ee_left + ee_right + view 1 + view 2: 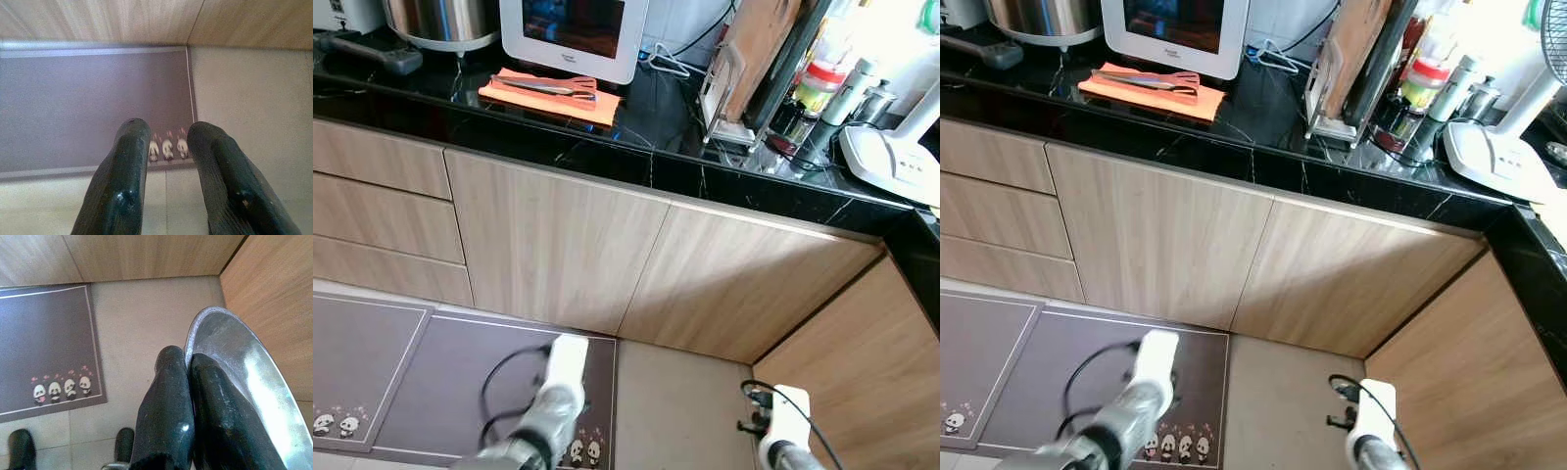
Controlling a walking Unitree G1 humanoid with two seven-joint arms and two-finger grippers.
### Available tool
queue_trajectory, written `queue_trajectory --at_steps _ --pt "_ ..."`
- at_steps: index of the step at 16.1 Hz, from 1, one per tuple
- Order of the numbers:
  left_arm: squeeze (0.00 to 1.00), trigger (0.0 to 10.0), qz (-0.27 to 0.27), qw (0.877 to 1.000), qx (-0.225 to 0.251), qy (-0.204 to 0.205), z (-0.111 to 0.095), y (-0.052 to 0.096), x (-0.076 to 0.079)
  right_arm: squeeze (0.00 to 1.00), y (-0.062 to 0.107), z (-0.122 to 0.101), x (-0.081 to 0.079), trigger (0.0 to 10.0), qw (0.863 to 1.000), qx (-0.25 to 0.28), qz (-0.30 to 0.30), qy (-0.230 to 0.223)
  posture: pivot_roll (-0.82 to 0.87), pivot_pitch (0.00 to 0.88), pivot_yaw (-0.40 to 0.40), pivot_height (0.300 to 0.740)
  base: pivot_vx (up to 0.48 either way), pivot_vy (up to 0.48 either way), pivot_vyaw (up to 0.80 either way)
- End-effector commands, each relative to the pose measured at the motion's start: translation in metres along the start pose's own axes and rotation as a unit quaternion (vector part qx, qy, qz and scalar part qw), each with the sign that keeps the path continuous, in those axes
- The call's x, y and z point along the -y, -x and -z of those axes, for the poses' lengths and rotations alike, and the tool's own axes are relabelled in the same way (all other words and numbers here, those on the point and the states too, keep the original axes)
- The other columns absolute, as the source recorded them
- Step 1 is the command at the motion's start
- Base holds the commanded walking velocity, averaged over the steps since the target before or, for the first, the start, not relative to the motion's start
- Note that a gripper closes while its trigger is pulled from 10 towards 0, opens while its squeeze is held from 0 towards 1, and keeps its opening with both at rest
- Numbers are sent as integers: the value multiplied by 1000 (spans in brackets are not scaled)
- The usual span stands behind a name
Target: Kitchen organization
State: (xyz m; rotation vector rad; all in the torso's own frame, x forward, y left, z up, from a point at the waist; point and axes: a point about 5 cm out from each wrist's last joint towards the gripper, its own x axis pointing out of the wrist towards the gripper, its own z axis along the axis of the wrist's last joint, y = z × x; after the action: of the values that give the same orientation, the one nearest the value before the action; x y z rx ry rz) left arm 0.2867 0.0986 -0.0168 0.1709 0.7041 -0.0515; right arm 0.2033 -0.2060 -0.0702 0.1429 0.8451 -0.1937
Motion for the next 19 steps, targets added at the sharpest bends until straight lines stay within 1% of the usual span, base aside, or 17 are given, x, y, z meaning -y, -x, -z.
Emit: queue_trajectory --at_steps 1,3,4,5,6,7,8,9,10,11,12,13,14,16,17,18,19 --pt "0 10000 -3 1000 10 -18 -16 -1 5 0 2 7 5 10000 1000 -6 14 -3 278 0 -198 740 0 0 0" --pt "0 10000 14 998 36 -49 -51 0 23 0 5 20 1 10000 1000 -23 16 -10 295 0 -164 740 0 0 0" --pt "0 10000 24 996 42 -69 -65 3 33 0 6 27 -1 10000 999 -33 16 -10 303 0 -141 740 0 0 0" --pt "0 10000 29 995 46 -85 -72 4 39 0 6 30 -3 10000 999 -37 17 -13 306 0 -134 740 0 0 0" --pt "0 10000 -26 996 -9 -81 7 -3 -74 0 7 34 -7 10000 999 -42 22 -28 302 0 -115 740 0 0 0" --pt "0 10000 -62 992 -53 -96 67 24 -156 0 7 34 -8 10000 998 -40 24 -37 301 0 -116 740 0 0 0" --pt "0 10000 -67 991 -60 -100 74 29 -165 0 7 33 -9 10000 998 -39 25 -39 301 0 -118 740 0 0 0" --pt "0 10000 -79 984 -85 -136 75 27 -161 0 6 31 -10 10000 998 -36 25 -33 300 0 -123 740 0 0 0" --pt "0 10000 -74 978 -103 -168 68 19 -145 0 6 30 -11 10000 999 -30 25 -23 276 0 -127 740 0 0 0" --pt "0 10000 -76 983 -89 -138 65 18 -142 0 7 30 -9 10000 999 -24 29 -24 276 0 -131 740 0 0 0" --pt "0 10000 -85 989 -74 -97 65 19 -143 0 7 29 -7 10000 999 -19 31 -23 279 0 -141 740 0 0 0" --pt "0 10000 -99 994 -36 3 68 22 -149 0 7 27 -2 10000 999 -14 37 -15 283 0 -153 740 0 0 0" --pt "0 10000 -96 995 -21 34 69 23 -147 0 7 25 1 10000 999 -7 37 -19 279 0 -172 740 0 0 0" --pt "0 10000 -80 996 -17 39 73 24 -143 0 7 24 5 10000 999 -1 43 -18 274 0 -180 740 0 0 0" --pt "0 10000 -73 996 -16 37 74 24 -140 0 8 25 6 10000 999 -1 45 -19 271 0 -180 740 0 0 0" --pt "0 10000 -64 998 -12 23 75 24 -135 0 8 26 7 10000 999 1 49 -22 266 0 -180 740 0 0 0" --pt "0 10000 -59 998 -4 29 73 23 -133 0 9 27 8 10000 998 -2 54 -28 264 0 -182 740 0 0 0"
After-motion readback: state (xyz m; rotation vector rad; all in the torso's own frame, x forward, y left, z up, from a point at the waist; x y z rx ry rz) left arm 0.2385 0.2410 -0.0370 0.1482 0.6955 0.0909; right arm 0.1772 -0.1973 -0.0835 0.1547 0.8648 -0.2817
